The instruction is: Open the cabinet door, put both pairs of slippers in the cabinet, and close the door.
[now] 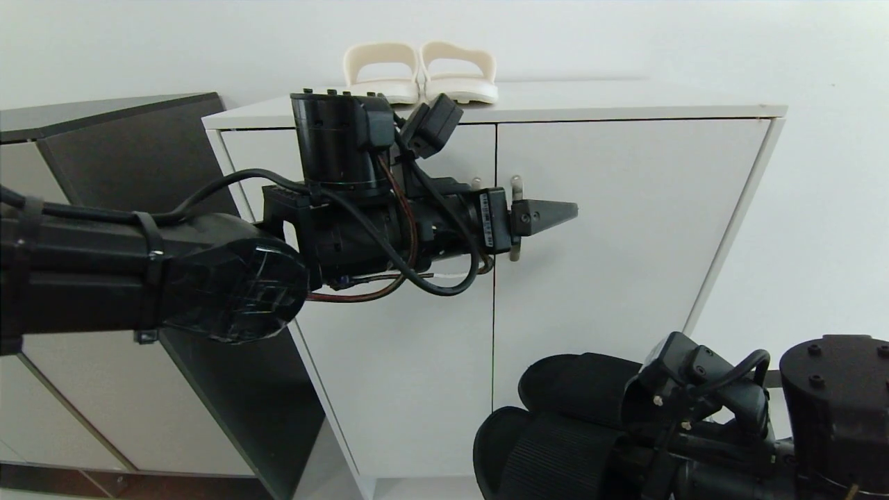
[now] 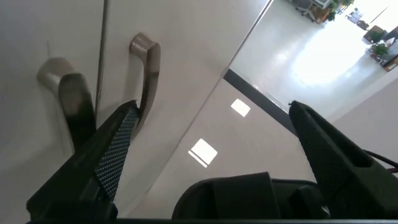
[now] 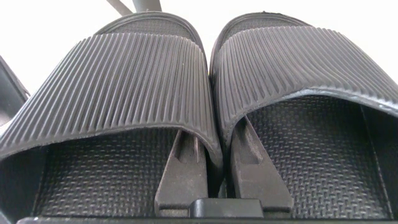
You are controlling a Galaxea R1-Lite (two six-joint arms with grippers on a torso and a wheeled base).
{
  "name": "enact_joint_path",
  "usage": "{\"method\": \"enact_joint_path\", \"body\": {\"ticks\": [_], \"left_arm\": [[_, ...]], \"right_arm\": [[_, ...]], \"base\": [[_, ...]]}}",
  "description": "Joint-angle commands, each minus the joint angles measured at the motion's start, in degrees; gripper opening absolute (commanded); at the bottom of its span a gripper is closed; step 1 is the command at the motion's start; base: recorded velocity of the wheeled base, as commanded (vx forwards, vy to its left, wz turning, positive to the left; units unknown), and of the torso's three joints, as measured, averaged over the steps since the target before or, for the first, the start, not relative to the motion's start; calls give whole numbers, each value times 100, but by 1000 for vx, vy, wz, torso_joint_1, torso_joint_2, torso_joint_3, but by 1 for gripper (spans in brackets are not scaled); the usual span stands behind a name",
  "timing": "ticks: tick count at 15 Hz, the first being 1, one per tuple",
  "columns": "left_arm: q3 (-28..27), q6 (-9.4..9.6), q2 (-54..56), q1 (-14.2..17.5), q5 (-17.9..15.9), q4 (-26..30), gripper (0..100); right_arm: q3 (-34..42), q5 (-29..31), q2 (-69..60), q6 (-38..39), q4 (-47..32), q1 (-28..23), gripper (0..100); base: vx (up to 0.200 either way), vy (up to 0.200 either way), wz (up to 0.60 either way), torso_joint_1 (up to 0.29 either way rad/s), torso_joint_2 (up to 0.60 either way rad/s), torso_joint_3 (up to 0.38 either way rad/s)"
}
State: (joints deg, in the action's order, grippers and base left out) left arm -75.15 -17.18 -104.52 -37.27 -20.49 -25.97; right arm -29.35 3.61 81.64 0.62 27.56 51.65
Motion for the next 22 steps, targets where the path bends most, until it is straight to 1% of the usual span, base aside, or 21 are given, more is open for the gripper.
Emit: {"method": "enact_joint_path", "body": {"ticks": [1,4,5,8,9,10,13,14,16,19,21,22], "left_arm": [[-113,4,-174,9,37,-5,100],[-131,13,-209,9,45,-5,100],[-131,13,-209,9,45,-5,0],[-96,13,-165,9,37,-5,0],[-87,13,-165,0,45,-5,0],[10,21,-60,-44,45,-5,0],[599,48,398,-237,37,-66,0],[836,48,547,-325,37,-233,0],[1117,57,758,-457,45,-427,0],[1337,74,1057,-554,54,-418,0],[1521,83,1224,-554,195,-427,0],[1688,180,1364,-554,353,-436,0]], "right_arm": [[9,0,10,-1,3,3,0],[9,0,10,-71,3,3,0],[9,0,10,-71,3,3,0],[53,-36,10,-62,3,12,0],[79,-132,1,-62,12,3,0],[167,-519,-69,-62,39,3,0],[448,-1178,-403,-203,65,-15,0],[510,-1301,-465,-361,65,-15,0],[545,-1310,-456,-414,65,-15,0],[545,-1301,-430,-405,65,-15,0],[545,-1310,-430,-414,65,-15,0],[571,-1328,-430,-423,65,-15,0]], "base": [[0,0,0,0,0,0],[0,0,0,0,0,0],[0,0,0,0,0,0],[0,0,0,0,0,0],[0,0,0,0,0,0],[0,0,0,0,0,0],[0,0,0,0,0,0],[0,0,0,0,0,0],[0,0,0,0,0,0],[0,0,0,0,0,0],[0,0,0,0,0,0],[0,0,0,0,0,0]]}}
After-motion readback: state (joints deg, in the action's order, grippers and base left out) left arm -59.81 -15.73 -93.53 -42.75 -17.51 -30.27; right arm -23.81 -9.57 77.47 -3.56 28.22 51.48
